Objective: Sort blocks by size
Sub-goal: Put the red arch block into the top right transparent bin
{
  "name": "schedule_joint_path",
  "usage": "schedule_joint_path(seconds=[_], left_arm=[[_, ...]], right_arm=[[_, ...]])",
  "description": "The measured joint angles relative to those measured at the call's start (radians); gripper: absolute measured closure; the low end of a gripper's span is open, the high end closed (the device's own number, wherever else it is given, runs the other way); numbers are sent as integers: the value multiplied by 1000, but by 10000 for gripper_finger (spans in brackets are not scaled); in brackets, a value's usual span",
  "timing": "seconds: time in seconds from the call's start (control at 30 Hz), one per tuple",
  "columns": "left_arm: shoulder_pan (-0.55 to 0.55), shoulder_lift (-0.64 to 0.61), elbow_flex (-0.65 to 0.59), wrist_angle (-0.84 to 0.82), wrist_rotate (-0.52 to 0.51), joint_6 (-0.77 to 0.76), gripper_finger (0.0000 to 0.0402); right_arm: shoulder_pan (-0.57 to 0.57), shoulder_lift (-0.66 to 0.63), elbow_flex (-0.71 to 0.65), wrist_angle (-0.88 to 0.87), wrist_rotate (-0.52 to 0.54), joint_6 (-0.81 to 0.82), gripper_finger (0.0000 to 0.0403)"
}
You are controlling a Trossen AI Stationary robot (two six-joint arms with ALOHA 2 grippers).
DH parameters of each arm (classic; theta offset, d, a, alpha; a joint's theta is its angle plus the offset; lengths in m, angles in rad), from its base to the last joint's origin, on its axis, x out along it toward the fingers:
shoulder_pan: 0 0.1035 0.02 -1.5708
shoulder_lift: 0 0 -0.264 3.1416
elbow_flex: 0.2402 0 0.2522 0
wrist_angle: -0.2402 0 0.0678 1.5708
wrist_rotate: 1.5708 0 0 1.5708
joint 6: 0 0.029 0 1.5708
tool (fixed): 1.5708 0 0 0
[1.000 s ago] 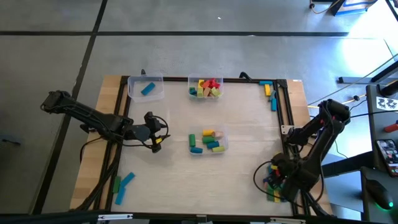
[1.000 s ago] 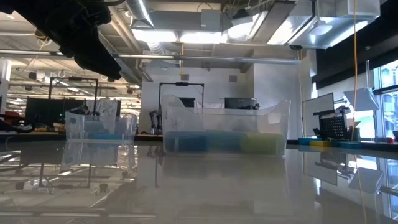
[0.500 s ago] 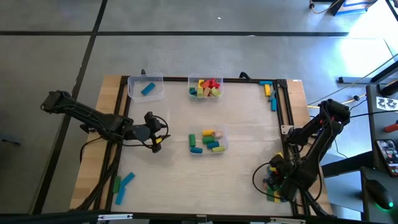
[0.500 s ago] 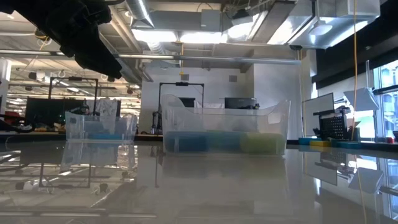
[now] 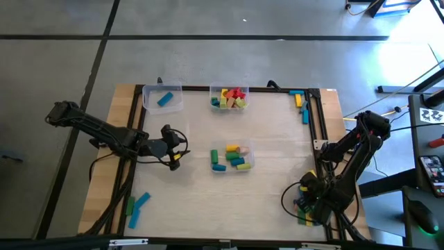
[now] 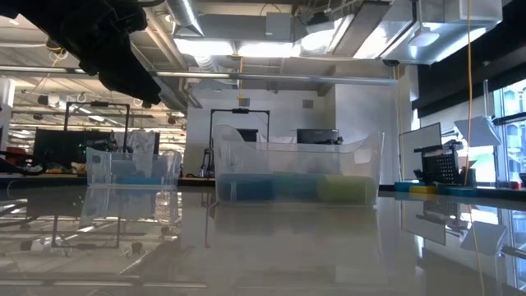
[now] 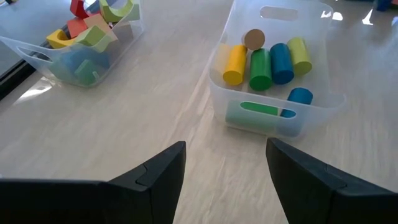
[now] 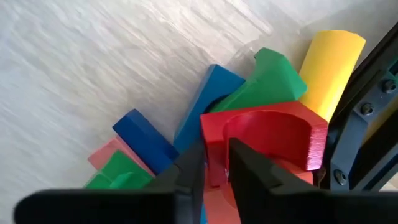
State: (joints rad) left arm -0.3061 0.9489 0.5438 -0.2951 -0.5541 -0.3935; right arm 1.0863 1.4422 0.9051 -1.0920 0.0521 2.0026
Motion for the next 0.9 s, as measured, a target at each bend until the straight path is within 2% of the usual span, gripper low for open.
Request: schedule_joint_path(seconds=[0.37,0.67,0.9], left_arm=[[0,0,0,0,0,0,183],[0,0,0,0,0,0,183],[0,0,0,0,0,0,183]], right_arm=[[0,0,1,0,0,-42,377],[0,0,36,-23,1,-56,368],[-27,-1,133,-104,144,-96,367]])
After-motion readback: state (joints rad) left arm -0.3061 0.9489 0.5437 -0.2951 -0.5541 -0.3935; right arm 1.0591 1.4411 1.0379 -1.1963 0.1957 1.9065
